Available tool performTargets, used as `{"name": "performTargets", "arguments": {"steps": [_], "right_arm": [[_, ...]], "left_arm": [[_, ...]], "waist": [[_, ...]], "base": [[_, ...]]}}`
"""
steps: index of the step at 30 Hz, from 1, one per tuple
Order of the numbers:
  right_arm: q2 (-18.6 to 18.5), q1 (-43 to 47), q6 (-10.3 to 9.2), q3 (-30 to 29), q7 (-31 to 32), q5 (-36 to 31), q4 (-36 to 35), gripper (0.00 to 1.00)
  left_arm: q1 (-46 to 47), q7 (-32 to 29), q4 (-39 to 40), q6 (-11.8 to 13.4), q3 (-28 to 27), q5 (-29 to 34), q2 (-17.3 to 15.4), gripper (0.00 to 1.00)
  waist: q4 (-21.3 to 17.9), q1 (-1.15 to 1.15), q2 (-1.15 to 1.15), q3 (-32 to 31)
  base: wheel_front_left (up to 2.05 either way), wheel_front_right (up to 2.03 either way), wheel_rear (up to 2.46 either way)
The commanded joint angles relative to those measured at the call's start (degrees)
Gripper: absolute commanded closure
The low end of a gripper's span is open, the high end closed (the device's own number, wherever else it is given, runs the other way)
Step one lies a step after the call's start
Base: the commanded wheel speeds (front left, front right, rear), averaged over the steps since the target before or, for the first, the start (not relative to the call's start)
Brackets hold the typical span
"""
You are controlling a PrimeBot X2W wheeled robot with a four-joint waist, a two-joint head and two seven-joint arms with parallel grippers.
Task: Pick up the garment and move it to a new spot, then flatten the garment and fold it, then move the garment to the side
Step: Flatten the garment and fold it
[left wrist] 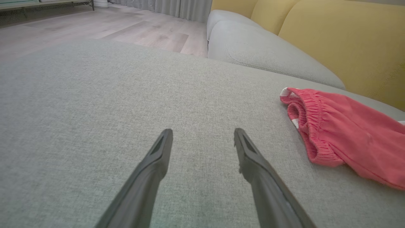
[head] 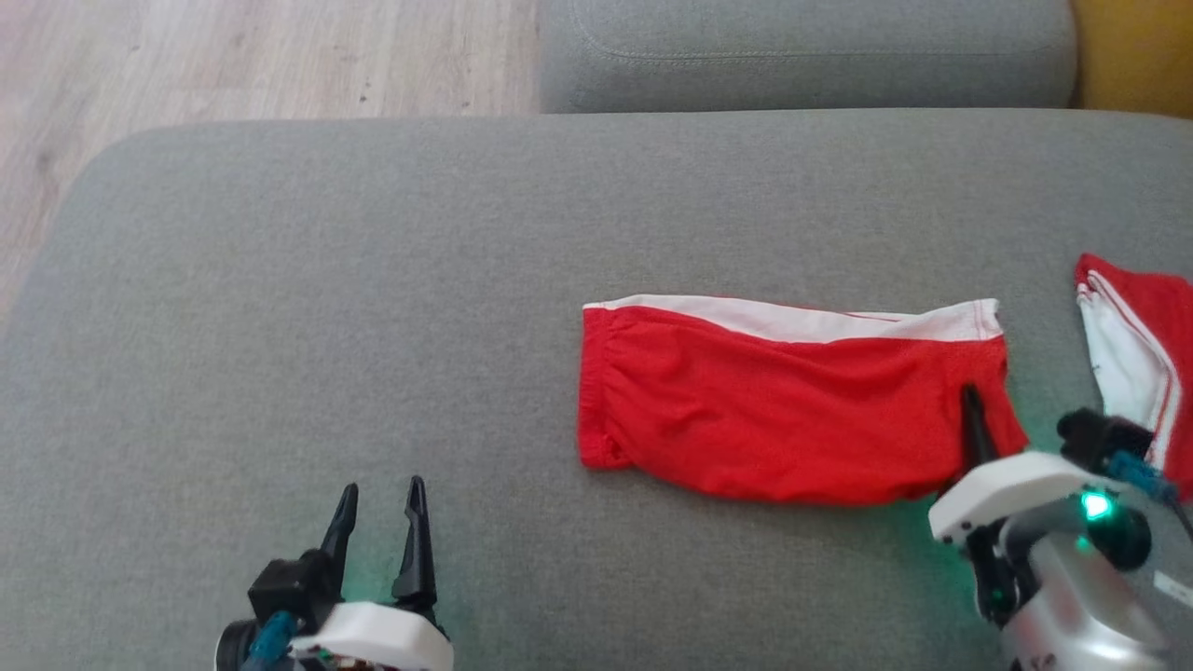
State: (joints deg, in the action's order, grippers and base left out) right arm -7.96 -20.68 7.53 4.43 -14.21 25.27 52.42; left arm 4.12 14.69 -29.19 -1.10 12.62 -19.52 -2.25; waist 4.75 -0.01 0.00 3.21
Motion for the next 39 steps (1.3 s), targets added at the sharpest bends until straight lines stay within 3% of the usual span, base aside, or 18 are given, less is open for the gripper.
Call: {"name": "performTargets", "arguments": {"steps": [1, 6, 14, 15, 16, 22, 24, 29, 34, 39], "right_arm": [[0.55, -2.21, -0.04, 0.89, -0.78, -1.07, -3.35, 1.0], [3.07, -4.15, -0.04, 4.79, -0.78, -2.24, -10.87, 1.0], [5.03, -6.35, -0.04, 24.21, -0.51, 4.59, -14.32, 1.0], [5.04, -6.44, -0.04, 26.88, -0.16, 5.87, -13.91, 0.31], [5.05, -6.52, -0.04, 29.2, -0.18, 7.53, -13.94, 0.0], [5.07, -6.7, -0.04, 39.65, -0.66, 15.54, -17.76, 0.0], [5.07, -6.61, -0.04, 40.46, -0.73, 15.97, -18.69, 0.0], [5.07, -4.85, -0.04, 33.24, -0.76, 11.06, -18.86, 0.0], [5.07, 0.01, -0.04, 18.69, -0.77, 0.99, -20.22, 0.0], [5.08, 4.45, -0.04, 9.3, -0.78, -5.51, -22.57, 0.0]], "left_arm": [[1.32, 0.3, 1.71, -0.19, -1.75, 0.18, -0.63, 0.0], [1.39, 0.3, 1.1, -0.51, -1.45, 0.5, -0.63, 0.0], [1.13, 0.3, 0.55, -0.75, -0.18, 0.54, -0.63, 0.0], [1.21, 0.3, 0.6, -0.65, -0.06, 0.8, -0.63, 0.0], [1.27, 0.3, 0.6, -0.69, 0.12, 1.0, -0.63, 0.0], [1.46, 0.3, 1.06, -0.08, -0.55, 1.67, -0.63, 0.0], [1.53, 0.3, 1.49, 0.08, -1.15, 2.16, -0.63, 0.0], [1.35, 0.3, 3.02, 0.89, -2.5, 3.39, -0.63, 0.0], [0.97, 0.3, 5.56, 2.36, -3.92, 5.95, -0.63, 0.0], [0.28, 0.3, 7.49, 2.9, -5.2, 7.79, -0.63, 0.0]], "waist": [[0.55, 0.01, 0.0, 0.2], [2.45, 0.01, 0.0, -0.25], [7.11, 0.01, 0.0, -0.69], [7.75, 0.01, 0.0, -0.67], [8.3, 0.01, 0.0, -0.65], [8.06, 0.01, 0.0, -0.51], [6.89, 0.01, 0.0, -0.62], [3.77, 0.01, 0.0, -0.84], [0.16, 0.01, 0.0, -0.95], [-2.41, 0.01, 0.0, -1.05]], "base": [[0.0, 0.0, 0.0], [0.0, 0.0, 0.0], [0.0, 0.0, 0.0], [0.0, 0.0, 0.0], [0.0, 0.0, 0.0], [0.0, 0.0, 0.0], [0.0, 0.0, 0.0], [0.0, 0.0, 0.0], [0.0, 0.0, 0.0], [0.0, 0.0, 0.0]]}}
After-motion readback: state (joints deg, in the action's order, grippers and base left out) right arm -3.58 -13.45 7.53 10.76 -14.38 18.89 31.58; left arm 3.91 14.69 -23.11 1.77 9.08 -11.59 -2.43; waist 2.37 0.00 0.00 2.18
